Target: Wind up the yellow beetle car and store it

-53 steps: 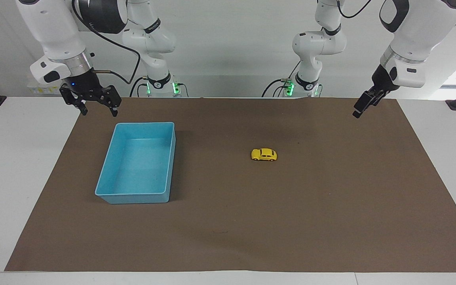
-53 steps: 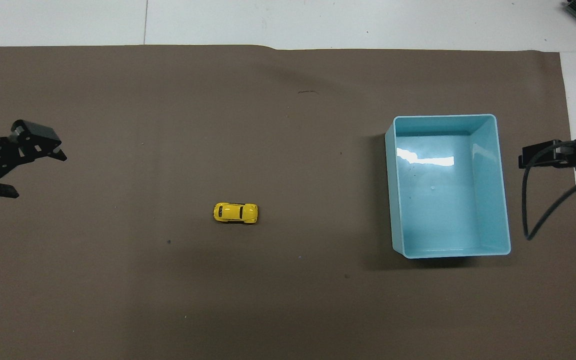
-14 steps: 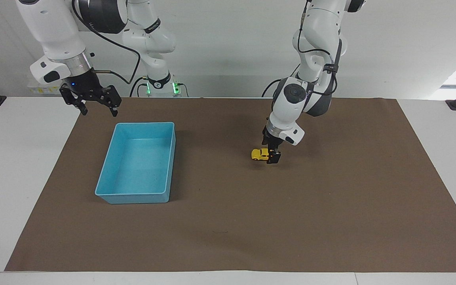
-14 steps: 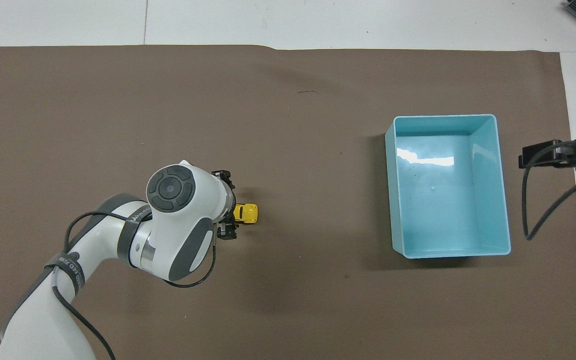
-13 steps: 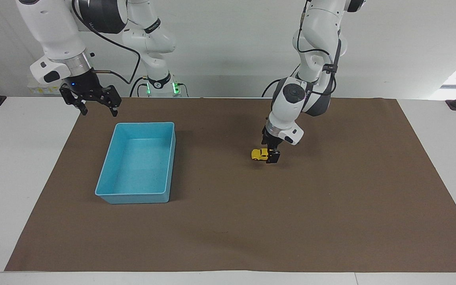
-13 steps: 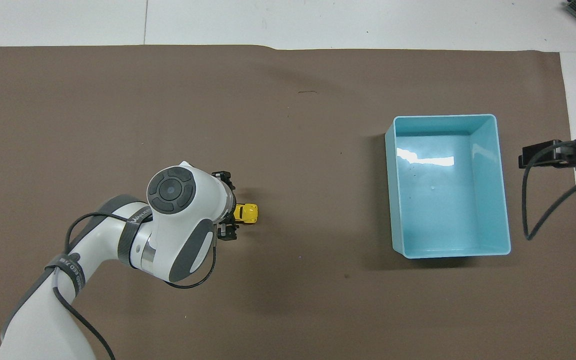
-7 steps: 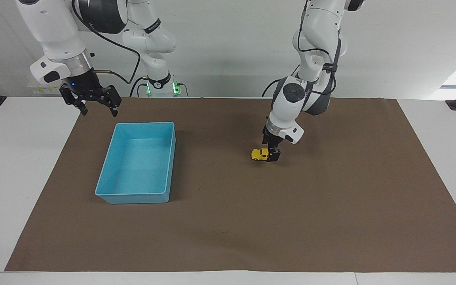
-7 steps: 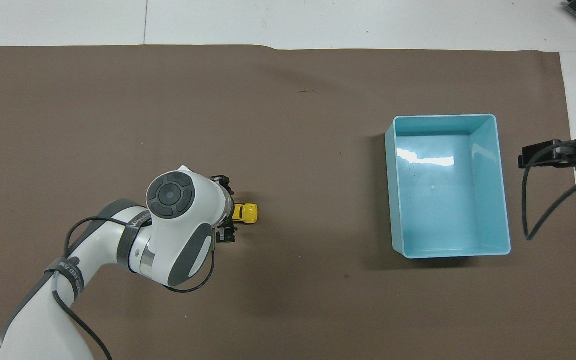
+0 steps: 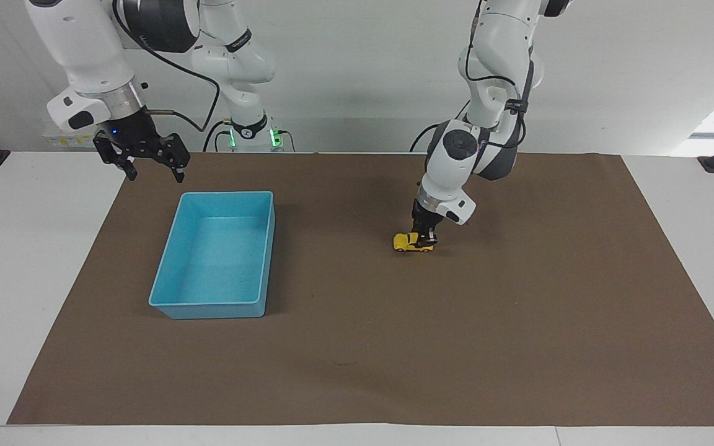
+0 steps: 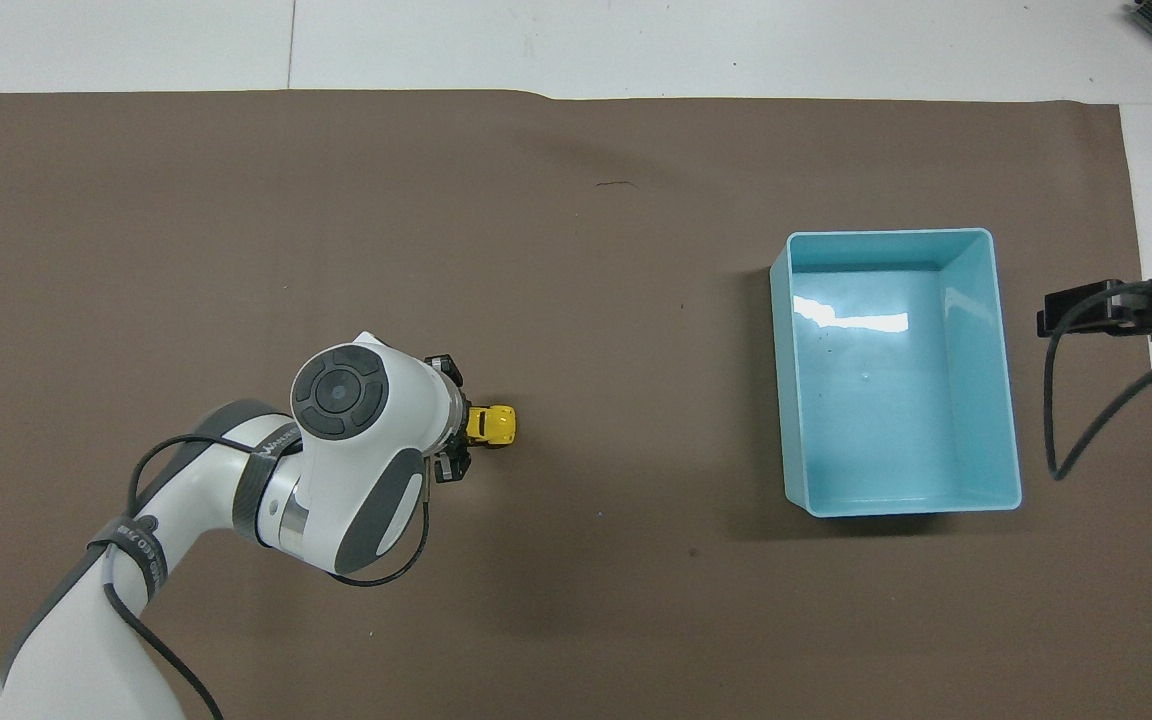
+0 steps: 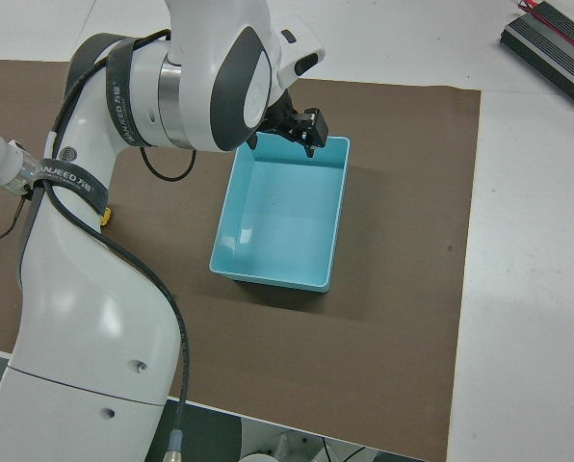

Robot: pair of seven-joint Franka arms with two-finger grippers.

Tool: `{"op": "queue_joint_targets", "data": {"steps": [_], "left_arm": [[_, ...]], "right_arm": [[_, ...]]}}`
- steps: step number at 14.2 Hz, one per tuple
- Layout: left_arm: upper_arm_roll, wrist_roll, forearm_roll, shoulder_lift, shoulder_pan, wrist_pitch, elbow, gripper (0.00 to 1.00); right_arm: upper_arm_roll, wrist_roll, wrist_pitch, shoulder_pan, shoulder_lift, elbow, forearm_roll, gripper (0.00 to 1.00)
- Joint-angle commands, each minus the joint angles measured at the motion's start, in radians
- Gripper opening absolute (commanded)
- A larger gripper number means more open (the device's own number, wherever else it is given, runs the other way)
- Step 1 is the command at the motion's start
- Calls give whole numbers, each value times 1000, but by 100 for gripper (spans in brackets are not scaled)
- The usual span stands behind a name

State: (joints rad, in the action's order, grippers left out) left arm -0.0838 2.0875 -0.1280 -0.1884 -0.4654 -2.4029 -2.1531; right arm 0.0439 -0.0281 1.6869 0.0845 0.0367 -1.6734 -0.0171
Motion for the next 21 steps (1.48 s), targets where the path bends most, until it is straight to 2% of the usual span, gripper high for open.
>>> {"op": "queue_joint_targets", "data": {"steps": [1,6,11,14,18,21], "left_arm": [[18,22,-7,27,-15,-19,-42,12],[18,74,-7,36,31,-2,-73,11],[21,60,-7,72,80,-2,-148,11],[21,48,-4,89,155,-2,-189,13],[22,14,7,89,232,-2,-197,15],[22,-58,8,92,290,10,-200,19]], "right_arm": [[7,-16,2,6,11,-11,0,100],[7,-16,4,6,9,-11,-1,100],[7,-16,4,6,9,-11,0,100],[7,-16,4,6,11,-11,0,100],[5,-18,4,6,9,-11,0,100],[2,-16,7,18,8,-9,-1,100]]}}
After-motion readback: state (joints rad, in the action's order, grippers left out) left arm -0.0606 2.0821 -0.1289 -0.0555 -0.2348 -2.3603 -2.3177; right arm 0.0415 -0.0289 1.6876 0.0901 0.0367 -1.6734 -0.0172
